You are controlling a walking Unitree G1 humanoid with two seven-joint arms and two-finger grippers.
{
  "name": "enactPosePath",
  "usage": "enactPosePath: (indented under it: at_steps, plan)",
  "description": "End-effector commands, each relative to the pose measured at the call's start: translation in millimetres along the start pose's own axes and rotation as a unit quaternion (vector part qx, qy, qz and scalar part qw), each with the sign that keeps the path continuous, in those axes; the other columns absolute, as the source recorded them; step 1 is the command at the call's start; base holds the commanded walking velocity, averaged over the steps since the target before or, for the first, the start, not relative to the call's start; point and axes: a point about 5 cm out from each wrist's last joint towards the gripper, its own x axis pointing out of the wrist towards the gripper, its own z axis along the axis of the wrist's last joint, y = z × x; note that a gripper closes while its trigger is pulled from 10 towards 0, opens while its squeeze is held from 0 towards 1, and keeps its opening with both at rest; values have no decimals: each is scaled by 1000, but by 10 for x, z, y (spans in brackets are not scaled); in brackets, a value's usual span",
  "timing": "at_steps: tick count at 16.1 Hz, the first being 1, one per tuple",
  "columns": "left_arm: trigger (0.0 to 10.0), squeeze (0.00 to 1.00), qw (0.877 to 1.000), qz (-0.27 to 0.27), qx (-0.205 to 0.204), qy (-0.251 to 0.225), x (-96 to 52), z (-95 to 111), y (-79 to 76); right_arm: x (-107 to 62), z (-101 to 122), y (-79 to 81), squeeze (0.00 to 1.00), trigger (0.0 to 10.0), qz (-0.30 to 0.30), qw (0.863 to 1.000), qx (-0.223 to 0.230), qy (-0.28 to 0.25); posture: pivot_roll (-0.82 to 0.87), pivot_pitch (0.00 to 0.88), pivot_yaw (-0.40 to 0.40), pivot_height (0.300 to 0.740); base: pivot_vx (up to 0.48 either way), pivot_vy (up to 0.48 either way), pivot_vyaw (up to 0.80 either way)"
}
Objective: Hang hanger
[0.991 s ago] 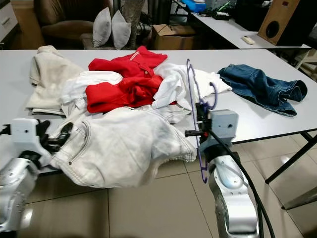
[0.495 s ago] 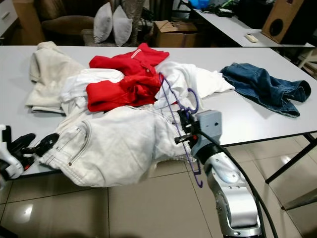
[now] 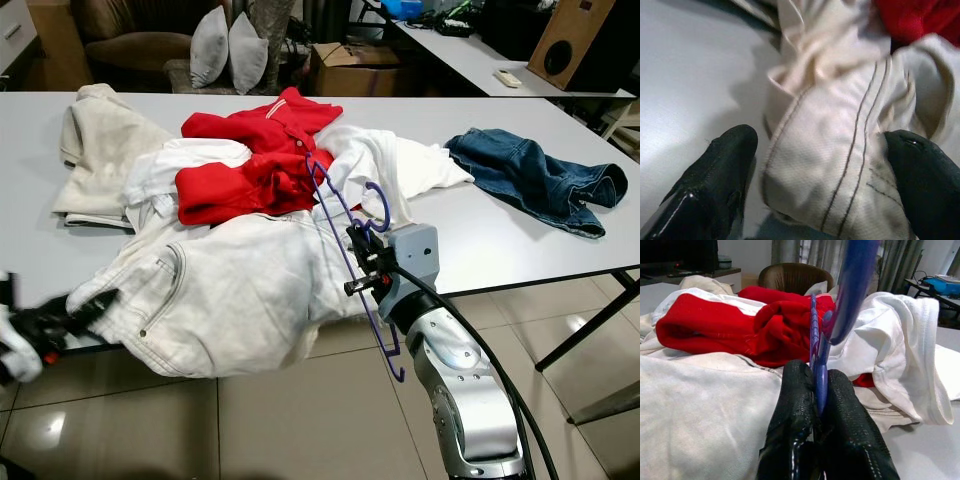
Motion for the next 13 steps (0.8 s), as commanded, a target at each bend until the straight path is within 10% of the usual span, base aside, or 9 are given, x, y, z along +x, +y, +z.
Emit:
enactPosePath:
  at_steps: [1,2,4,13]
  plan:
    - [10000,0,1000,-12,5,10,48,-46,-58,1,52,-22,0,10000,-2,1000,-1,-7,-145,0,-62,740,0,0,0]
    - [10000,0,1000,-25,-5,3,80,-44,-104,4,53,-19,0,10000,-3,1000,-1,-7,-145,0,-62,740,0,0,0]
    - [0,0,998,-54,-24,-14,140,-25,-213,12,52,-1,0,10000,-2,1000,-1,-7,-151,0,-60,740,0,0,0]
    - [0,0,991,-78,-90,-64,222,-9,-324,52,33,16,0,10000,3,1000,-4,-3,-150,0,-62,740,0,0,0]
